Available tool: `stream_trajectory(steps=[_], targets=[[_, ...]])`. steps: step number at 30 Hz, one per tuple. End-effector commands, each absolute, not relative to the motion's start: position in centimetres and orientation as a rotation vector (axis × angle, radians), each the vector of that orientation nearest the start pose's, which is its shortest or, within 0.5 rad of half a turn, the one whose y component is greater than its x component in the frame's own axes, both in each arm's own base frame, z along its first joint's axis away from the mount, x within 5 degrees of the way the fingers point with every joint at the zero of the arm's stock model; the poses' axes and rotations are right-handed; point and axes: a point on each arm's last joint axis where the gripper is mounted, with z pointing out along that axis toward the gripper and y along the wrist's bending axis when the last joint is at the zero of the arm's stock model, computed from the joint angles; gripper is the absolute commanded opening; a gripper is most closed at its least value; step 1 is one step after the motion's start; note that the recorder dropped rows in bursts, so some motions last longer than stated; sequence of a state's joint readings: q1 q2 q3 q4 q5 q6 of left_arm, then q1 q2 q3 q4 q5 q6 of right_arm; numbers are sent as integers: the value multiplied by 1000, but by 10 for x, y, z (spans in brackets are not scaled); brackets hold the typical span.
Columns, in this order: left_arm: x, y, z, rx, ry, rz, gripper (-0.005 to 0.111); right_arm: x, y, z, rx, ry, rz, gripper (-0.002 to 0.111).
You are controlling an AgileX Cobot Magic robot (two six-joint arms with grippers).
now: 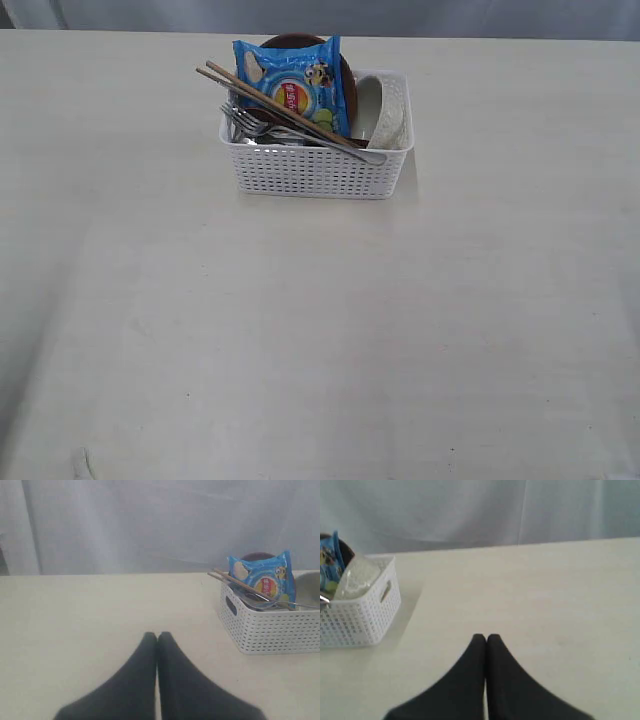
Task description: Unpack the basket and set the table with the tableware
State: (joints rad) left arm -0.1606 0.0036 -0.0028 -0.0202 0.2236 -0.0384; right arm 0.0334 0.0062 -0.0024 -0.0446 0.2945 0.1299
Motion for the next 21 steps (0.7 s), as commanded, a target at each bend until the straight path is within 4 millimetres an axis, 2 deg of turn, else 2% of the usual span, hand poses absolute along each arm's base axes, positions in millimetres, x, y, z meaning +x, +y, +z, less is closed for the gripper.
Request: stream_trajectory(steps=[1, 3, 8, 9, 12, 14, 17, 19, 21], targets=[[55, -10, 194, 84, 1697, -178, 0, 56, 2, 209, 80, 1527, 130, -1], [55, -10, 194, 84, 1697, -178, 0, 55, 2, 222, 73, 1390, 135, -1], [55, -10, 194, 84, 1697, -178, 0, 51, 1, 236, 64, 1226, 142, -1], [55, -10, 194, 84, 1697, -178, 0, 48, 1, 244, 58, 1135, 142, -1], [55, -10, 194, 84, 1697, -178, 0, 43, 0, 253, 80, 1013, 174, -1], [55, -10, 194, 84, 1697, -178, 0, 40, 0, 267, 94, 1015, 198, -1], [55, -10, 194, 84, 1697, -178, 0, 40, 1, 291, 94, 1124, 192, -1], [55, -10, 194, 84, 1697, -178, 0, 45, 1, 314, 96, 1156, 191, -1], [55, -10, 194, 84, 1697, -178, 0, 59, 1, 338, 100, 1184, 193, -1]])
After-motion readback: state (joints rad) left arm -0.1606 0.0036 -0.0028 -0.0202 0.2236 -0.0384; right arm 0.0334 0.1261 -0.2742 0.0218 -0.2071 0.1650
